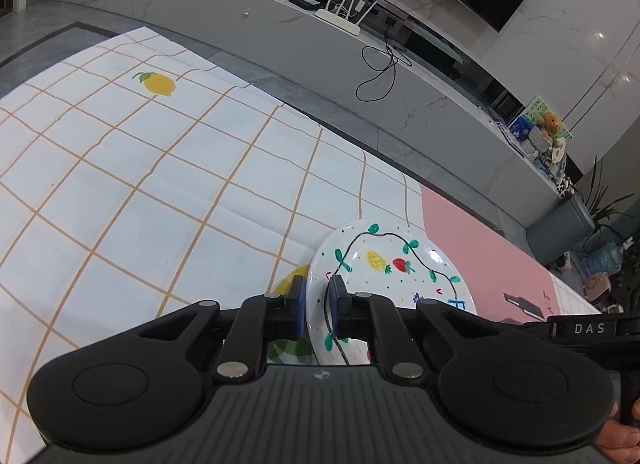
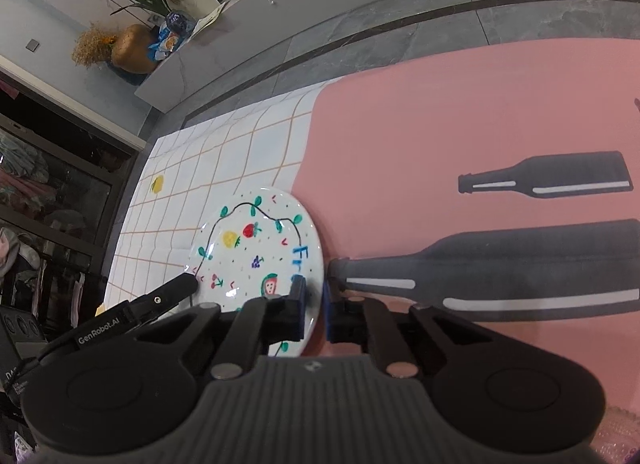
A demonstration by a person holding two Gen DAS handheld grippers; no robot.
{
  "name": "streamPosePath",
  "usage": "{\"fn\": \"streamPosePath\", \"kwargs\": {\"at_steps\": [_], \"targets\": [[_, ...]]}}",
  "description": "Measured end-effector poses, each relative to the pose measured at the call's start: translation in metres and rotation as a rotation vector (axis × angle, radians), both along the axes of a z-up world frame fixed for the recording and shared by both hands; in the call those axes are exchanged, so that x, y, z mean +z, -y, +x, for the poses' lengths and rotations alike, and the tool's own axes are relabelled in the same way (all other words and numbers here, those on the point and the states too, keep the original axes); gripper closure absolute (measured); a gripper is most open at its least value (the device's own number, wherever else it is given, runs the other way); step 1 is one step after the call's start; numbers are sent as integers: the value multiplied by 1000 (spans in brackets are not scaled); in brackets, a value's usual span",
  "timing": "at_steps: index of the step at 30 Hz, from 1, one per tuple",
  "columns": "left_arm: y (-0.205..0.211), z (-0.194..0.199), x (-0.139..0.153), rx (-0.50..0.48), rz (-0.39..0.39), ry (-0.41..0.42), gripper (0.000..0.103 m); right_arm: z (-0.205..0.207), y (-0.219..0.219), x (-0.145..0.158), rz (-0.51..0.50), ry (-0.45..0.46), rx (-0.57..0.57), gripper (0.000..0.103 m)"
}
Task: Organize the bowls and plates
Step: 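Lift the Fruity plate with both tools and carry it toward the glass plates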
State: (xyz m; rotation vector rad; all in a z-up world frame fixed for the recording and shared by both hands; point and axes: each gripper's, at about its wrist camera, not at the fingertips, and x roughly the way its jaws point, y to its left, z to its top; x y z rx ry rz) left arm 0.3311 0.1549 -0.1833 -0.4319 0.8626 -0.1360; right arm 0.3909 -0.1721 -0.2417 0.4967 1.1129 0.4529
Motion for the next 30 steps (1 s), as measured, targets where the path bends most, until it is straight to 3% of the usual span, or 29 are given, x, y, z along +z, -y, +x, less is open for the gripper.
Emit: {"fn": "streamPosePath", "kwargs": {"at_steps": [7, 13, 30], "targets": [[-1, -16, 16, -7, -9, 18, 90, -12, 3, 13, 17, -5, 15, 97], [2, -44, 54, -13, -33, 61, 90, -41, 15, 39, 44, 6, 12, 97], [59, -161, 157, -138, -87, 161, 90, -206, 93, 125, 122, 70, -138, 95]]}}
